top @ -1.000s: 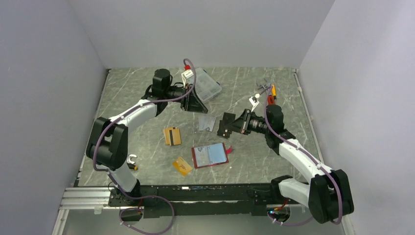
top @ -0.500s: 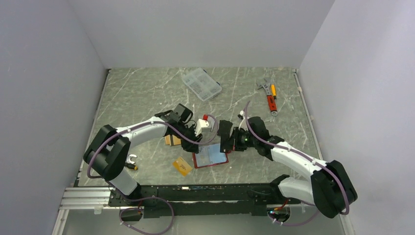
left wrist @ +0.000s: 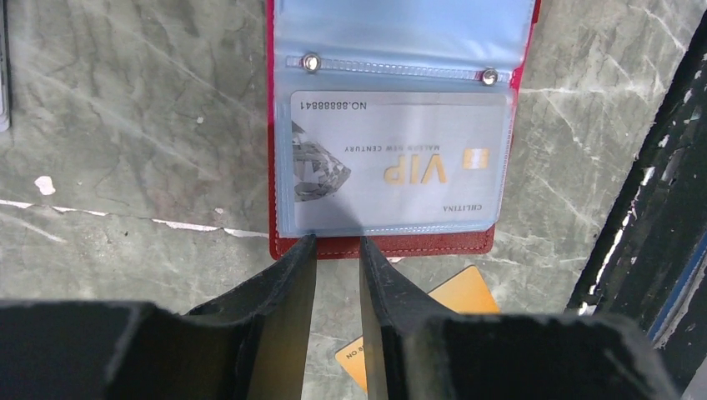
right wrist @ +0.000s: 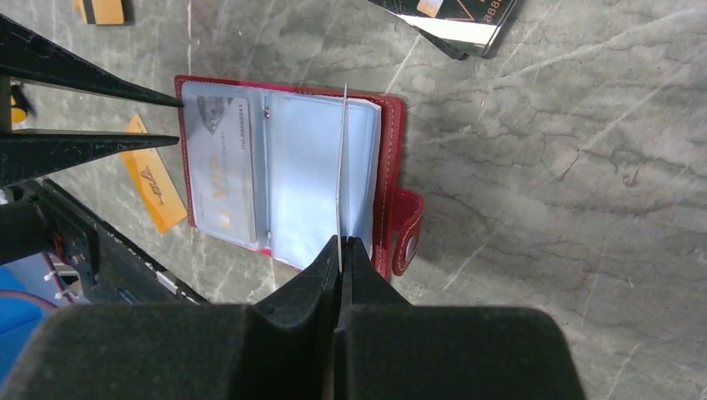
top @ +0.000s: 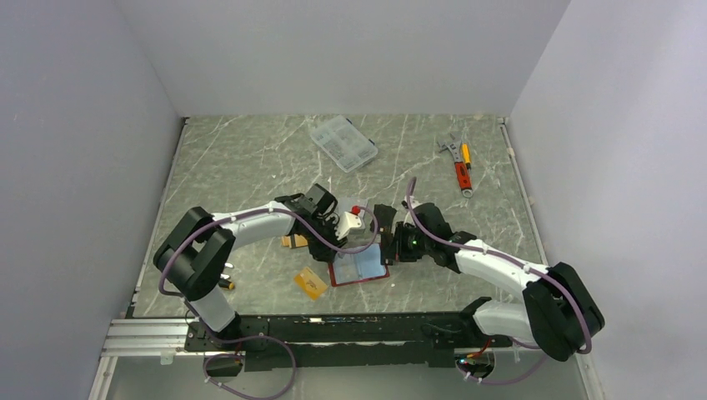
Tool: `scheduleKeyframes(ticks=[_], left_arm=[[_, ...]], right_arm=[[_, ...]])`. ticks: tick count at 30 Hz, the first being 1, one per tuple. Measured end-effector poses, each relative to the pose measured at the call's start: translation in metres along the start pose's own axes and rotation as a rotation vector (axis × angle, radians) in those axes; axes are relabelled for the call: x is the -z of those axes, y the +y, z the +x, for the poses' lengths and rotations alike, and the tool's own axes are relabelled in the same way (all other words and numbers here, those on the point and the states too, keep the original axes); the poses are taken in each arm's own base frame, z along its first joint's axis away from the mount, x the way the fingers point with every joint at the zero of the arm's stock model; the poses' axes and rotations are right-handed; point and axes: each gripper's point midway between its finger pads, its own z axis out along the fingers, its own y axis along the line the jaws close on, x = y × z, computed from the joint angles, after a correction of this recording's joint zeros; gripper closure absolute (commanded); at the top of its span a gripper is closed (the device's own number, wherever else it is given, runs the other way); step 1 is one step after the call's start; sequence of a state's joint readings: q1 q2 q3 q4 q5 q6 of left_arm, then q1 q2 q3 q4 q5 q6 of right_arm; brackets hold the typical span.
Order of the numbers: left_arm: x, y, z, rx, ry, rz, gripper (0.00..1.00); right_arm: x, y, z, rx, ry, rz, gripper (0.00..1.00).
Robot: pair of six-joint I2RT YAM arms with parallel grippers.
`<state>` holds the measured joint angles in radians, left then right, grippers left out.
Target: Put the credit cards into the card holder
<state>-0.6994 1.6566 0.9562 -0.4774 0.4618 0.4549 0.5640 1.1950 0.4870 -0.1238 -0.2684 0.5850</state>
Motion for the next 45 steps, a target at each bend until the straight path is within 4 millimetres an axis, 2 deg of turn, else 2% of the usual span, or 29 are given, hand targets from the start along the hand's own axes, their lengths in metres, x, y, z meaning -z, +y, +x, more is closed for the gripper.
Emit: scheduleKeyframes(ticks=[8,20,45], left_arm=[[-0.0026,-0.0009,-0.0007,-0.013,0.018,-0.007,0.69],[-0.0014,0.0019,0.0005,-0.016,0.031,-0.024,0.70],[0.0001,0.0037,-0.0013,-0.022,0.034,-0.033,0.71]], right_arm=[[-0.0049,-0.0042,0.0060,0.011,0.023,0.020,1.00],[-0.0005,-0.0071,-0.0023,0.039,-0.023,0.046,1.00],[-0.0059,-0.0068,0.0020,0.032,-0.001,0.032,1.00]])
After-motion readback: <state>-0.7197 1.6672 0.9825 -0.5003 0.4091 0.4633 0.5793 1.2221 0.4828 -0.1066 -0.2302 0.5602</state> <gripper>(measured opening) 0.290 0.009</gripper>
